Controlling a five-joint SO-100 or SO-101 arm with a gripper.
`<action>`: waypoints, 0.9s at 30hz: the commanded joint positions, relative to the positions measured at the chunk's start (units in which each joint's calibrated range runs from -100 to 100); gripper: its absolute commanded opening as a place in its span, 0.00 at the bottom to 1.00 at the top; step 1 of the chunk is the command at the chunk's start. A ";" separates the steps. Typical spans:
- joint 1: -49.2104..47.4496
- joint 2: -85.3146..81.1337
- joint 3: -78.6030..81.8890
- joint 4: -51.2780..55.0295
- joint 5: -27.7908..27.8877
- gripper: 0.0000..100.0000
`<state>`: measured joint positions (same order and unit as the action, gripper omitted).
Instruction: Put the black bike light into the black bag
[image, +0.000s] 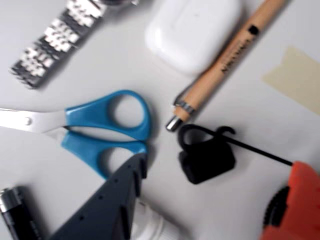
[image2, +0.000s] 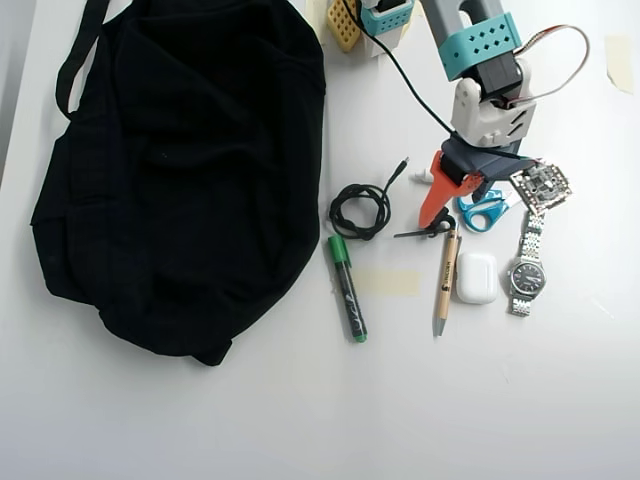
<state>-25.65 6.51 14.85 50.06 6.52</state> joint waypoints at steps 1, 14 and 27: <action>-1.05 -0.53 -1.64 -0.88 -0.38 0.33; -1.05 2.21 1.06 -1.05 -1.54 0.44; 0.52 2.71 7.44 -13.03 -1.64 0.41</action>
<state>-26.09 9.42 22.61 38.22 5.05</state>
